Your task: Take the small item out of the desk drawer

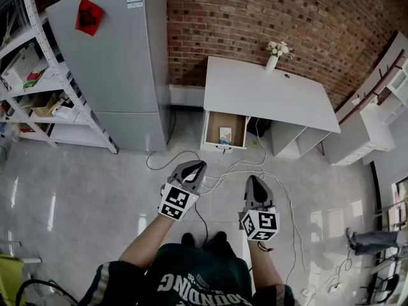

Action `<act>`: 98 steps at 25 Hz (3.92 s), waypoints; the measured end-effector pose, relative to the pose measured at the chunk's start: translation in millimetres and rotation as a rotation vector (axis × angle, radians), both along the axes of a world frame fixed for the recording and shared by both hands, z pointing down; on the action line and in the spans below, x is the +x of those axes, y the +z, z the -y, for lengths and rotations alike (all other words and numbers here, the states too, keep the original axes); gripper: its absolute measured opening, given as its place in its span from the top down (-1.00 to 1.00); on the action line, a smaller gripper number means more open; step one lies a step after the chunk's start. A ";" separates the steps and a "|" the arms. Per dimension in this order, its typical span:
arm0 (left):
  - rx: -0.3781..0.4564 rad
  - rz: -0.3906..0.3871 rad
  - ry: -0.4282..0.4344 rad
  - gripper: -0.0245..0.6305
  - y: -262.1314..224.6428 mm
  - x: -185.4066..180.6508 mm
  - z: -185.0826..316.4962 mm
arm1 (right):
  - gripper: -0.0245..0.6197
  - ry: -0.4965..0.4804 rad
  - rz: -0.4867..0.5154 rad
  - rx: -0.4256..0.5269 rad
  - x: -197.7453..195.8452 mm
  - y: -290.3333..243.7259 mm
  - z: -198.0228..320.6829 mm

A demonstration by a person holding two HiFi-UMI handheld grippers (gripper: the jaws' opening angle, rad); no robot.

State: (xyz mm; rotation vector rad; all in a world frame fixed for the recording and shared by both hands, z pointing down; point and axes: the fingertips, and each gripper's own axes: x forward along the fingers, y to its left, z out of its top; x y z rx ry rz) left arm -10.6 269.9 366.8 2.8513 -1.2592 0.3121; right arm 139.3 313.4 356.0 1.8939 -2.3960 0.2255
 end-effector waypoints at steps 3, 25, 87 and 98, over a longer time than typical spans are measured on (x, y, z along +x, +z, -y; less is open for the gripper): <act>-0.003 -0.001 0.002 0.86 3.9 -5.4 -0.4 | 0.85 0.001 0.003 -0.005 -5.1 2.9 -2.1; -0.043 0.000 0.031 0.86 21.6 7.7 26.5 | 0.85 0.016 0.015 -0.029 2.3 21.3 20.1; -0.114 -0.014 -0.009 0.86 50.7 -37.2 405.0 | 0.85 -0.111 0.028 -0.140 -84.9 61.9 422.2; -0.144 -0.024 0.089 0.86 62.9 -15.2 418.0 | 0.85 0.002 0.016 -0.156 -58.0 67.1 417.5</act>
